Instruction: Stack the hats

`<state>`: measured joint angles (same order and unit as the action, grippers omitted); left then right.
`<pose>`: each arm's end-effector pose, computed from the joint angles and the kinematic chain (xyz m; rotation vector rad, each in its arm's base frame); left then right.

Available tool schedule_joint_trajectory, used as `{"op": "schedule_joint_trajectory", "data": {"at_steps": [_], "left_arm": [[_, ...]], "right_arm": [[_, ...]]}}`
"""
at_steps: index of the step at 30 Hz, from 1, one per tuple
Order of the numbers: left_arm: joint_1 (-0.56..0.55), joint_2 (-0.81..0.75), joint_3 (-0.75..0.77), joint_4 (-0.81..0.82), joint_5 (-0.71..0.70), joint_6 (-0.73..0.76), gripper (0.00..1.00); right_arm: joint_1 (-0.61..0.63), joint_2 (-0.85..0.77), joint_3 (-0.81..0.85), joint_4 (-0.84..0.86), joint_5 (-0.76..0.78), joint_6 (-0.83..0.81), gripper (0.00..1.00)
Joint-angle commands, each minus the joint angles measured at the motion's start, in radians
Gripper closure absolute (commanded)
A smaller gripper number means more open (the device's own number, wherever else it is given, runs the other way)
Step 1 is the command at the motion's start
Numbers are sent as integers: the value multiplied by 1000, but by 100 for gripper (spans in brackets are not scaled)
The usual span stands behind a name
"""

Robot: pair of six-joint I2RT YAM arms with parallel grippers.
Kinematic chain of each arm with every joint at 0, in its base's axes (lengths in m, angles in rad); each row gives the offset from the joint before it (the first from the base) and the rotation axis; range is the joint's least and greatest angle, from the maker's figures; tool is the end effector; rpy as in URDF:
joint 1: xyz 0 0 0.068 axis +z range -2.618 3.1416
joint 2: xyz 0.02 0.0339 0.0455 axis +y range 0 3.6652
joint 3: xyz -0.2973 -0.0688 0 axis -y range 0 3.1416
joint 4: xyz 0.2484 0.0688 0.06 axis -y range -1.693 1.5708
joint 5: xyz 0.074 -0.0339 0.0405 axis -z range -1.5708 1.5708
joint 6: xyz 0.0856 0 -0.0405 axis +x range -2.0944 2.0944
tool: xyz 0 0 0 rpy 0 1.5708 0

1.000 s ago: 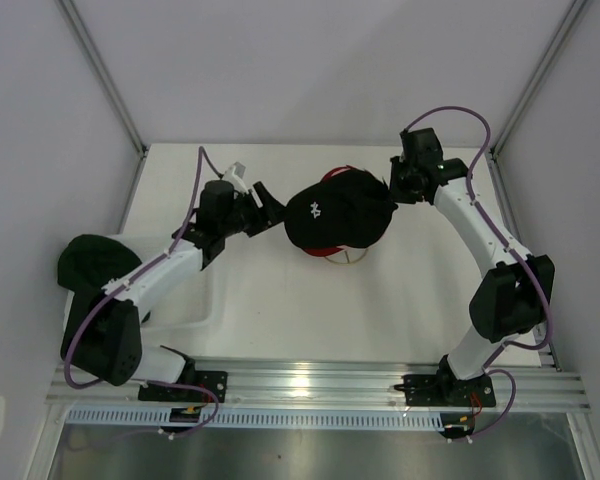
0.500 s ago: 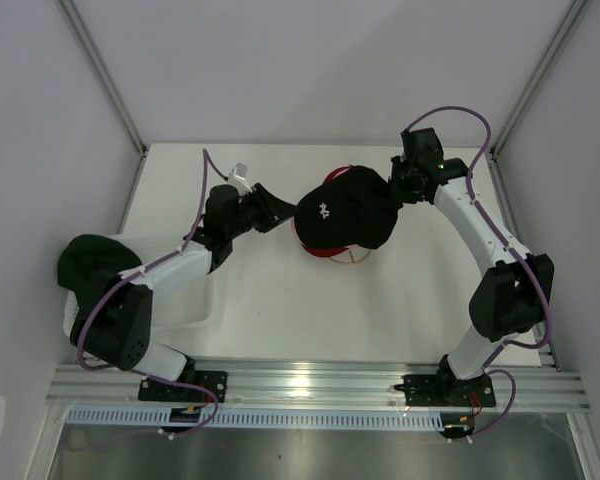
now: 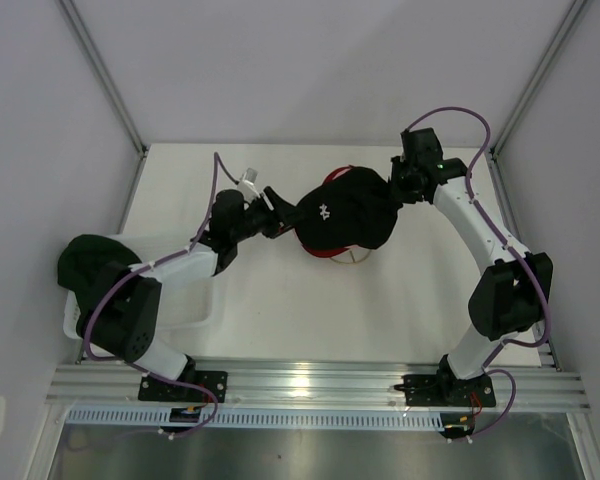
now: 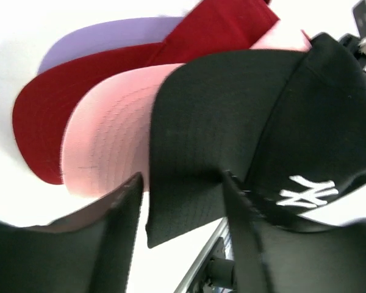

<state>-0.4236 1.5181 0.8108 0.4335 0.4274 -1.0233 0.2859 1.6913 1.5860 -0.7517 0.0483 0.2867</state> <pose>0.3304 -0.1879 0.2535 -0.2816 2.0447 -1.3530 0.3979 0.1126 0.3216 0.0229 2.4364 0.2001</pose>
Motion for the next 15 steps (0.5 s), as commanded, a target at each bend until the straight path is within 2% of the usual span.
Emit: {"op": "schedule_joint_trajectory", "data": {"at_steps": [1, 2, 3, 5, 6, 7, 10, 15], "left_arm": [[-7, -19, -18, 138, 54, -11, 48], [-9, -7, -10, 167, 66, -14, 53], [-9, 2, -1, 180, 80, -24, 63], [-9, 19, 2, 214, 103, -40, 77], [-10, 30, 2, 220, 102, -52, 92], [-10, 34, 1, 220, 97, -54, 99], [-10, 37, -5, 159, 22, -54, 99], [-12, 59, 45, -53, -122, 21, 99]], "right_arm": [[2, 10, 26, 17, 12, 9, 78], [2, 11, 26, 17, 12, 9, 78], [2, 13, 23, 15, 9, 11, 78], [2, 16, 19, 17, 10, 12, 79], [2, 18, 17, 17, 13, 14, 79], [2, 19, 12, 18, 15, 15, 80], [2, 22, 11, 22, 21, 14, 80], [2, 47, 6, 18, 36, 11, 80]]}}
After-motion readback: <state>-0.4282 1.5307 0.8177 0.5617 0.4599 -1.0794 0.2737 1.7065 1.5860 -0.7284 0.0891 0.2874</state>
